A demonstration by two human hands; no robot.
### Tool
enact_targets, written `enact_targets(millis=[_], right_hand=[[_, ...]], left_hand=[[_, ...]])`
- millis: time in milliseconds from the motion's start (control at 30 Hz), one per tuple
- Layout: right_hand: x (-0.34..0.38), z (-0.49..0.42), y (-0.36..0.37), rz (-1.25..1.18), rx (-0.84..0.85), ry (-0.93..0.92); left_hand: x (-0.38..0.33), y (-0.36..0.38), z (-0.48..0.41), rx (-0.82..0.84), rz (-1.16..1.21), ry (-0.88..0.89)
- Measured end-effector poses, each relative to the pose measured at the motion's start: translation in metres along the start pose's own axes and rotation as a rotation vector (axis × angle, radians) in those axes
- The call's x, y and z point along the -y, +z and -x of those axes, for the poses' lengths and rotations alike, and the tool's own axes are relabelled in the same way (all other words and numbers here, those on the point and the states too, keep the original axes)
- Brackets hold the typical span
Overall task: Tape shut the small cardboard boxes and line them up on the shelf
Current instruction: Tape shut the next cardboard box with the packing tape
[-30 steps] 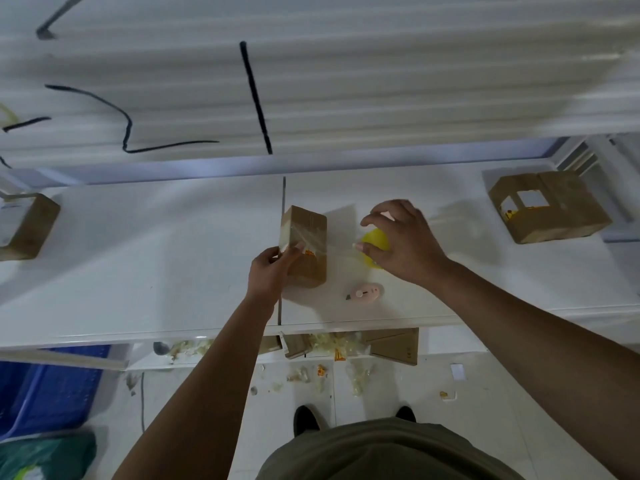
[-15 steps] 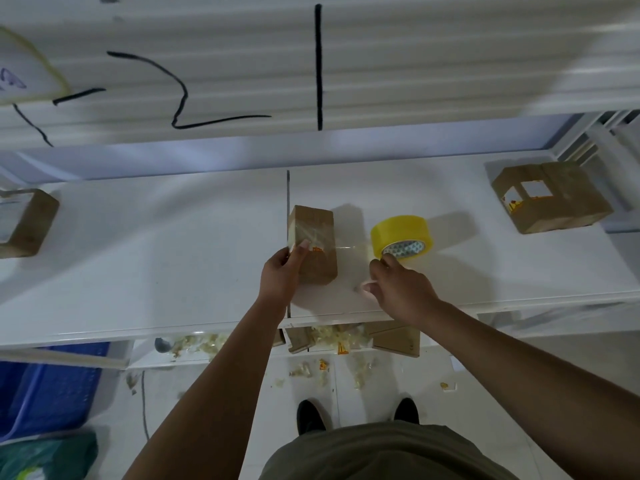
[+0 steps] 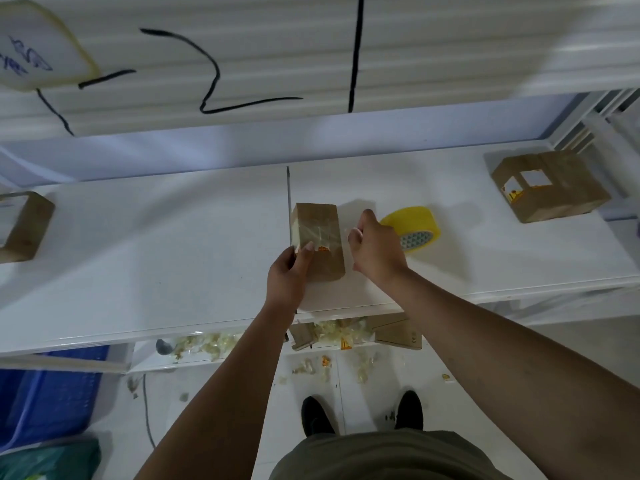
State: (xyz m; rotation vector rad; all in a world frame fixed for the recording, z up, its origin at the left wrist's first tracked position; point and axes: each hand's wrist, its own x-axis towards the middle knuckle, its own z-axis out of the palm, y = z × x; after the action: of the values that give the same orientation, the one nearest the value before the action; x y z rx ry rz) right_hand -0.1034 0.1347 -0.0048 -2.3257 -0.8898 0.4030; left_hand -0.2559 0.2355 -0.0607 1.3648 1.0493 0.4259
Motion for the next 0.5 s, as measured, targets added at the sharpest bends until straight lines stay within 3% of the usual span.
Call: enact_targets(millis=[133,300,500], right_hand=[[-0.014,0.013,0.001,0.023,0.038,-0.079],[-0.055,0.039,0.002,0.166,0.216,-0.105],[-0.072,0.055,0.009,0.561,0.039,-0.108]], left_hand=[[-0.002,0.003,0.001,-0.028,-0.003,-0.008],[0.000,-0.017,0.002,-0.076,0.099,-0.034],[-0.003,-0.034,0.017,0.053,0.185,-0.001]])
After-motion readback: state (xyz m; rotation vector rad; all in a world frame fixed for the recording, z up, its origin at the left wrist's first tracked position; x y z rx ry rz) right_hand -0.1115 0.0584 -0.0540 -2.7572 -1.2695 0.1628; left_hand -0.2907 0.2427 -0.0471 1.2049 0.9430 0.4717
